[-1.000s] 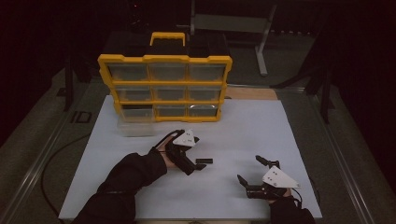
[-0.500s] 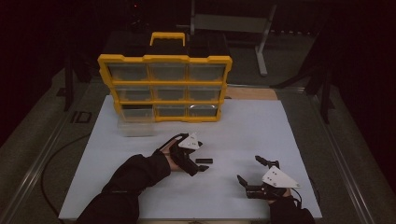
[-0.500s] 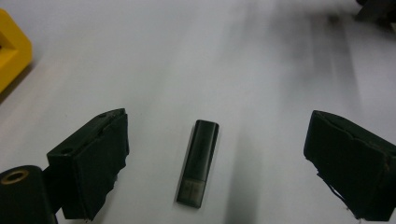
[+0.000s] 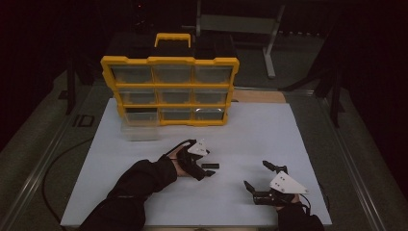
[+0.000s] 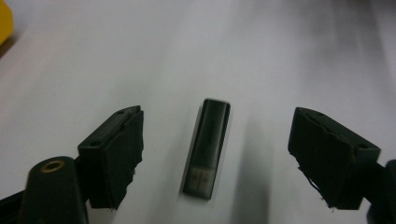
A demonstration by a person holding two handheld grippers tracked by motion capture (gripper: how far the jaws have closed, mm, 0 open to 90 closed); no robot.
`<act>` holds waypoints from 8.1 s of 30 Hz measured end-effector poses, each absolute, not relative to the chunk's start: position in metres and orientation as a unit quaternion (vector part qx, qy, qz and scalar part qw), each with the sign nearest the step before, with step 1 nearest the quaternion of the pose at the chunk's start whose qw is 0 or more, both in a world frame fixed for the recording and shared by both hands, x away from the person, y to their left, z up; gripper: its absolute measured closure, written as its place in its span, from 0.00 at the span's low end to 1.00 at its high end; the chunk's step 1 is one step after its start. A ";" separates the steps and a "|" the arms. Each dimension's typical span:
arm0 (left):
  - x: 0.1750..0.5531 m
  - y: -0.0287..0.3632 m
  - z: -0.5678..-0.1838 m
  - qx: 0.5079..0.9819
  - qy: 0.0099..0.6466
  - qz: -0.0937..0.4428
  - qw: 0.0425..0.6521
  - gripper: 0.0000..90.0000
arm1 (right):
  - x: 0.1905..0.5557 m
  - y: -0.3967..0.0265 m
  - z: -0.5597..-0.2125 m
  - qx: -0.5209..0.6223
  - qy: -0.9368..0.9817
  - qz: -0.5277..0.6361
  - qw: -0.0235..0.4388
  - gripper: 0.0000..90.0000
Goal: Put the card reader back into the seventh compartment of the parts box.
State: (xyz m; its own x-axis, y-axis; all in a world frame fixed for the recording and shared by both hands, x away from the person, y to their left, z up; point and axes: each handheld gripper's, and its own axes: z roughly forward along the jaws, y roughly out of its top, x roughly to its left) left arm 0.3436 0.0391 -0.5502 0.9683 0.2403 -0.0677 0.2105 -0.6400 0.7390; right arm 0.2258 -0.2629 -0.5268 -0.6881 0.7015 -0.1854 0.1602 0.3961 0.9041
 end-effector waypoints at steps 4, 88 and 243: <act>0.344 0.039 -0.552 0.909 0.120 0.021 0.399 0.28 | 0.226 -0.263 -0.527 0.274 0.785 0.477 0.284 0.09; 0.343 0.043 -0.506 0.942 0.085 0.034 0.322 0.81 | 0.226 -0.263 -0.527 0.276 0.786 0.473 0.286 0.09; 0.413 0.243 -0.449 0.881 0.322 0.134 0.320 0.81 | 0.226 -0.262 -0.527 0.275 0.788 0.469 0.291 0.09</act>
